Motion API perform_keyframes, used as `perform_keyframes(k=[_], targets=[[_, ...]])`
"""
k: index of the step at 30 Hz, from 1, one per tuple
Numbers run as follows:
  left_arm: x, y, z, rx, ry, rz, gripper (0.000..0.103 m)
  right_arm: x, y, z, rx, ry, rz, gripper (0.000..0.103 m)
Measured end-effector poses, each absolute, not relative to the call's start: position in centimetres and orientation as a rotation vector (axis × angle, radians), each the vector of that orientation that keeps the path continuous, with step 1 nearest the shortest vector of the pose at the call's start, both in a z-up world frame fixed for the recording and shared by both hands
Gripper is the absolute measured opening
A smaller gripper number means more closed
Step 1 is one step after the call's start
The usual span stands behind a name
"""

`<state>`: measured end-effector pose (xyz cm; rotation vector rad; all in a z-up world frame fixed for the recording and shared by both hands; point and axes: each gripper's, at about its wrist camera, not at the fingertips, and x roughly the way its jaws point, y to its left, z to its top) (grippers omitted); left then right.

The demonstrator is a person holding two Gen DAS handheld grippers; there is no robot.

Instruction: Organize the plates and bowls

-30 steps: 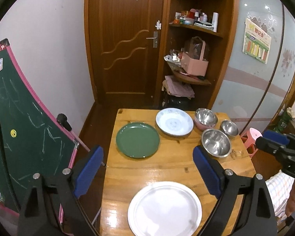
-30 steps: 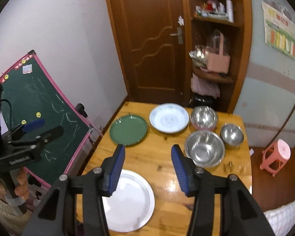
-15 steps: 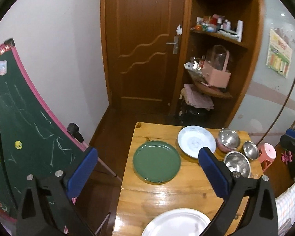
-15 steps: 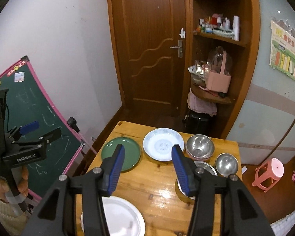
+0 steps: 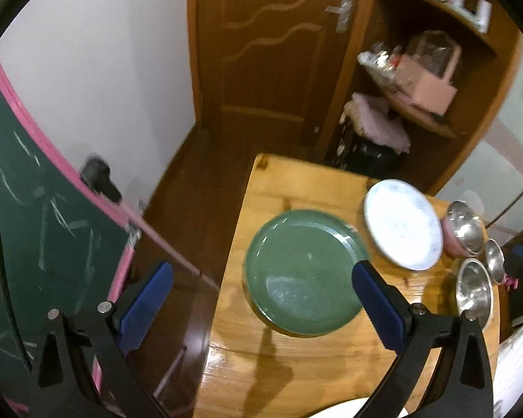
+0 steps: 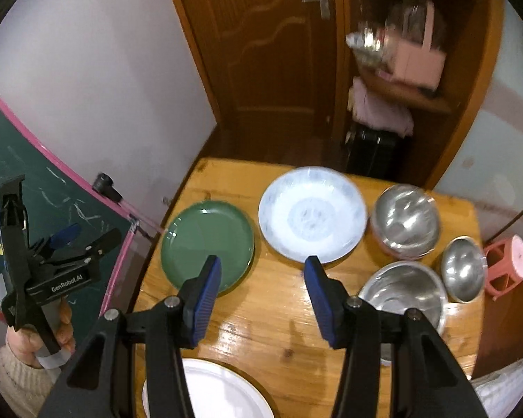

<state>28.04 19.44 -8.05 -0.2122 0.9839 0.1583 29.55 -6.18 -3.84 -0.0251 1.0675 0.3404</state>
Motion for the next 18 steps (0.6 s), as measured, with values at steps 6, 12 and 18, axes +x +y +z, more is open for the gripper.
perform_keyframes(k=[6,12,18], targets=[[30.8,21.8,-13.5,-0.344,1.074,0.148,0.101,32.8,-4.3,-9.7,0.007,1.187,0.343,0.05],[32.8,22.6,-18.1,-0.382,1.154,0.158,0.096,34.6,-3.3,-14.6,0.067,1.28,0.363,0.05],[34.0,22.6,-21.0,-0.381,1.213,0.139,0.082,36.1,-2.6,-18.7,0.161,1.363,0.381,0.049]])
